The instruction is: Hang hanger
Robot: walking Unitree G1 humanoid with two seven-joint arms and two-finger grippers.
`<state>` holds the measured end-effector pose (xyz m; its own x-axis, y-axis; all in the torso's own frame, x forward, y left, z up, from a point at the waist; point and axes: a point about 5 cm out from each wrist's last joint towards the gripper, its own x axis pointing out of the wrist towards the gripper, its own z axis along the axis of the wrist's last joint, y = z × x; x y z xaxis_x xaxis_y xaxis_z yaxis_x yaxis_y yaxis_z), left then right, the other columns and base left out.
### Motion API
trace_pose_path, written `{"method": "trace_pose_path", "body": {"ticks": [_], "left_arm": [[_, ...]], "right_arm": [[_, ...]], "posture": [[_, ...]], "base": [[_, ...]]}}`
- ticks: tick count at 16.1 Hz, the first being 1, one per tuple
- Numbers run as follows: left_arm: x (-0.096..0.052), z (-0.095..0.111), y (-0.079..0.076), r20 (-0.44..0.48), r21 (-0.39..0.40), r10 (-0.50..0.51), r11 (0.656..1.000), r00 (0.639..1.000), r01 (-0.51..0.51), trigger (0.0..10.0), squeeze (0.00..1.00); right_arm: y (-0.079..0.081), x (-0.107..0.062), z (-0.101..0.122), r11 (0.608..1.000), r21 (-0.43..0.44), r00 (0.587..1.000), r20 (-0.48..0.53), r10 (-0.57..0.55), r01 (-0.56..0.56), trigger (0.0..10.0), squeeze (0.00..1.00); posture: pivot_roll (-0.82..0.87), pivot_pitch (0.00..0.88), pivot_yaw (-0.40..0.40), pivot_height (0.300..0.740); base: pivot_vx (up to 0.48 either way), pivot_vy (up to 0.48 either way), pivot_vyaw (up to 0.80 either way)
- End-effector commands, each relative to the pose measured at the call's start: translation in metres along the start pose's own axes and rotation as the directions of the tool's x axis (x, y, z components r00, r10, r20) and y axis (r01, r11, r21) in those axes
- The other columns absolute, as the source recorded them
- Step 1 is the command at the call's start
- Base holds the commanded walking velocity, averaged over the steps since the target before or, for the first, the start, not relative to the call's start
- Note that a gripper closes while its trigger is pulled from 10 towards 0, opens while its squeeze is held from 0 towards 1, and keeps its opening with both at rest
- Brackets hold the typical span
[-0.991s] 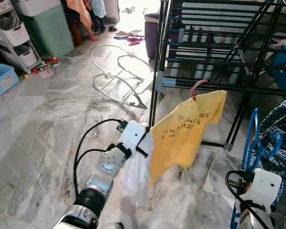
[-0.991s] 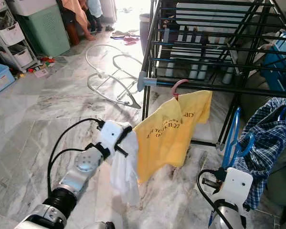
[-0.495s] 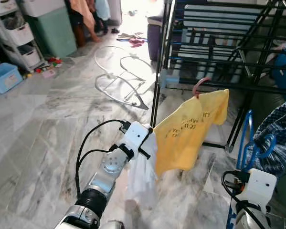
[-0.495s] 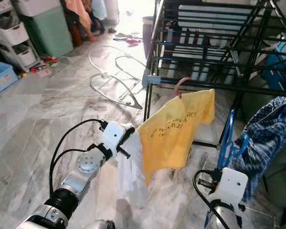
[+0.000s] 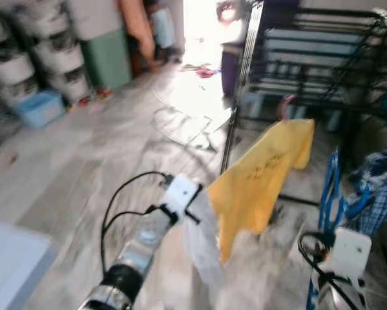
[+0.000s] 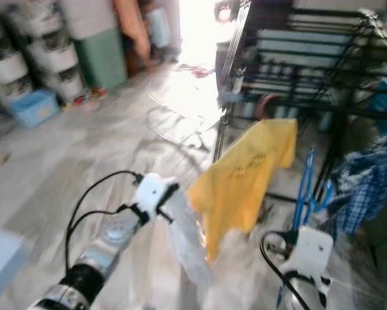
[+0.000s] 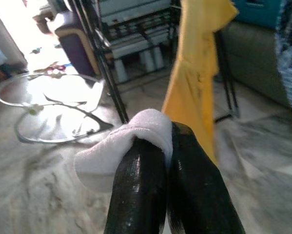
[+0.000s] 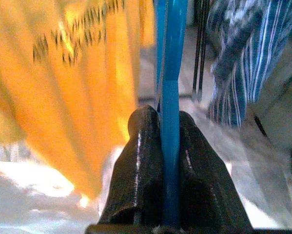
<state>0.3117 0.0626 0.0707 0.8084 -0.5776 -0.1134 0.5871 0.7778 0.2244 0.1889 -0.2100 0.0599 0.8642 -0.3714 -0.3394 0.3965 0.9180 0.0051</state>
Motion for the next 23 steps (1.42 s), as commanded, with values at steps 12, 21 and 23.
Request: {"method": "trace_pose_path", "body": {"ticks": [12, 21, 23], "left_arm": [[0.0029, 0.0089, -0.0013, 0.037, 0.021, -0.051, 0.999, 0.998, 0.050, 10.0, 0.00], [0.0035, 0.0055, -0.0031, 0.022, -0.016, -0.079, 0.997, 0.997, 0.079, 10.0, 0.00], [0.0045, 0.0047, -0.0020, 0.012, -0.052, -0.075, 0.996, 0.997, 0.076, 10.0, 0.00]], "right_arm": [[0.0058, 0.0015, 0.0015, 1.000, -0.003, 1.000, -0.002, 0.017, -0.017, 0.0, 0.00], [0.0080, 0.0015, -0.0008, 0.999, 0.014, 0.999, -0.026, 0.032, -0.031, 10.0, 0.00], [0.0087, 0.0009, -0.0010, 0.999, 0.014, 0.999, -0.026, 0.035, -0.035, 10.0, 0.00]], "posture": [[-0.02, 0.023, 0.005, 0.740], [-0.03, 0.027, 0.006, 0.740], [-0.03, 0.030, 0.006, 0.740]], "base": [[-0.351, 0.000, 0.00], [-0.242, 0.000, -0.07], [0.000, 0.000, -0.77]]}}
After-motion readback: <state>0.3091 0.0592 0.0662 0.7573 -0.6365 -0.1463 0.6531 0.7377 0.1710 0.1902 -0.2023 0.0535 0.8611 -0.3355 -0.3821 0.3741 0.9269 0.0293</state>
